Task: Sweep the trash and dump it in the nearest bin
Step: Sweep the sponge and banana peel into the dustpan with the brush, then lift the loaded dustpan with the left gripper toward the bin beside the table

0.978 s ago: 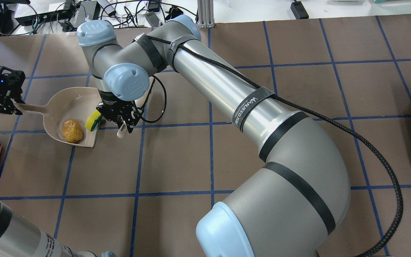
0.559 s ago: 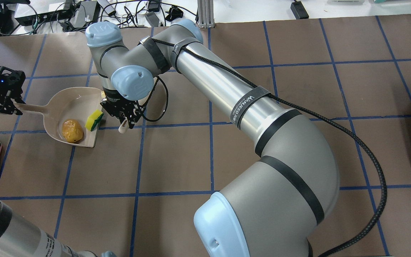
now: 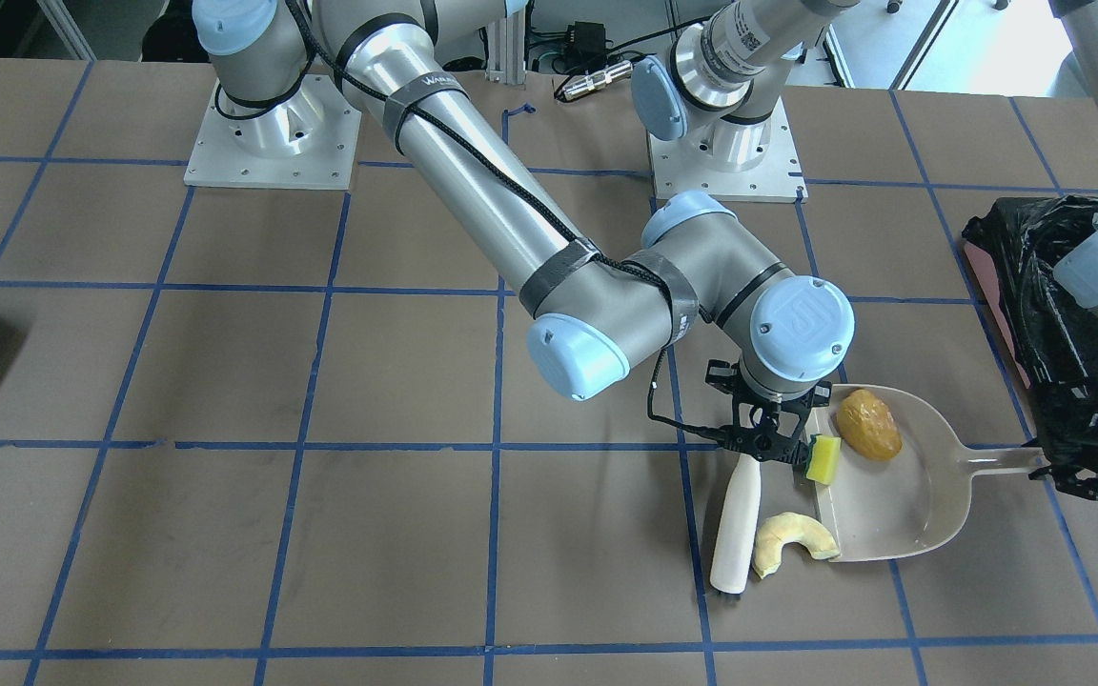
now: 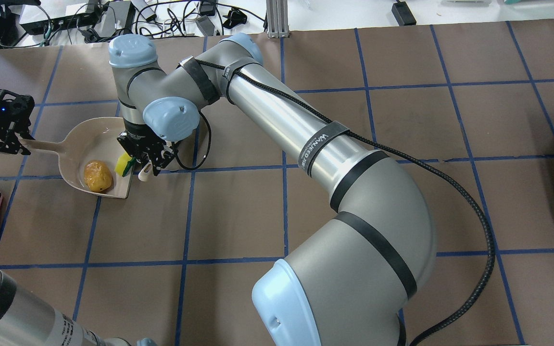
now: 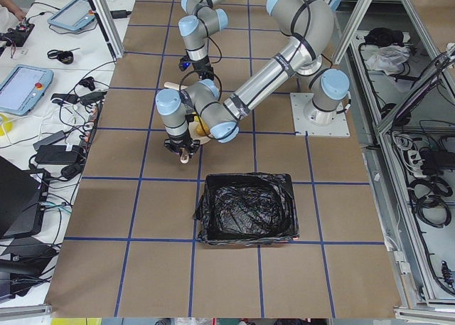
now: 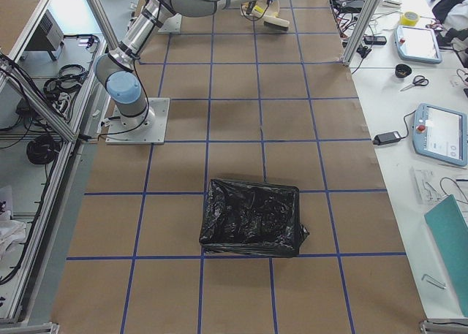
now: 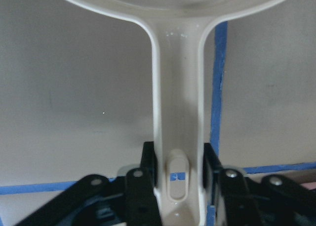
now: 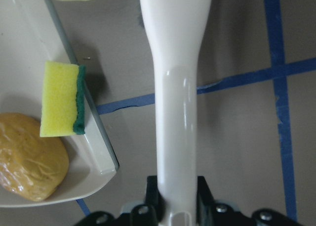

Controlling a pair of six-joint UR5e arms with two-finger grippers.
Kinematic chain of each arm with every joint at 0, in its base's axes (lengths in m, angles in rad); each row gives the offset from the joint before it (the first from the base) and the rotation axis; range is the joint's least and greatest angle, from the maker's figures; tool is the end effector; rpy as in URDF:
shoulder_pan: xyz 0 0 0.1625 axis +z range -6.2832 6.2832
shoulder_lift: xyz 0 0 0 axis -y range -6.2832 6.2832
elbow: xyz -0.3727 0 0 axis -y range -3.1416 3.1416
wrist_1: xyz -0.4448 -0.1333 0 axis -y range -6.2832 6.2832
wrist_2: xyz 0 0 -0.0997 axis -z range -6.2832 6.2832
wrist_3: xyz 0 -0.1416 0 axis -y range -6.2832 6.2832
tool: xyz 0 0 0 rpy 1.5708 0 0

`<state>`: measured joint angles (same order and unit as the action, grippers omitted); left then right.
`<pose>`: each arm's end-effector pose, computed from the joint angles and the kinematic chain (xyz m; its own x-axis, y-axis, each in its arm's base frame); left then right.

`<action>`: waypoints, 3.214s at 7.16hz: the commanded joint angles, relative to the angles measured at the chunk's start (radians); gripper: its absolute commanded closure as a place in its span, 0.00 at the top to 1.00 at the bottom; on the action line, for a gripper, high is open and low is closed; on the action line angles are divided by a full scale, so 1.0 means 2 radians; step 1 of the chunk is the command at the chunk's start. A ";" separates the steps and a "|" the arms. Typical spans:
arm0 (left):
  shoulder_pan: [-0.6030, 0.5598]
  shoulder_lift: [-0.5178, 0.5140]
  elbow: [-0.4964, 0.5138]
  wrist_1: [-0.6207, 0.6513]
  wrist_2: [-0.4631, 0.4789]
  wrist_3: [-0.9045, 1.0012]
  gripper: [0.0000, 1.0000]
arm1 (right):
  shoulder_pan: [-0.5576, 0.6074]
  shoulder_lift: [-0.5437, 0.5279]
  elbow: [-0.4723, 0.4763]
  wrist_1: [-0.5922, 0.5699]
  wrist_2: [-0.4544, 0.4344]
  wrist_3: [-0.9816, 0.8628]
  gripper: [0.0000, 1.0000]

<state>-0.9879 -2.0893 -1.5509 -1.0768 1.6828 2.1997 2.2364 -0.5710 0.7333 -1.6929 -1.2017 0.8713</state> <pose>0.2731 -0.6277 0.1323 0.0431 0.9967 0.0695 0.9949 -0.0491 0.0877 0.6680 -0.5522 0.1561 -0.9502 0.2379 -0.2013 0.1709 0.9380 0.3017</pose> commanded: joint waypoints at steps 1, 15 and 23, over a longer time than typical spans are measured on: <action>0.000 0.000 0.000 0.000 0.000 0.000 0.00 | 0.002 0.005 0.000 0.007 -0.014 -0.132 0.00; 0.004 0.019 -0.001 -0.008 -0.015 -0.005 0.00 | -0.017 -0.225 0.268 0.103 -0.118 -0.033 0.00; 0.211 0.094 0.077 -0.101 -0.067 0.103 0.00 | -0.002 -0.369 0.569 -0.062 -0.189 -0.134 0.00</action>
<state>-0.6555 -1.9050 -1.4449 -1.2742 1.5467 2.3185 2.1887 -1.3133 1.8710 -1.8160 -1.5962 0.5987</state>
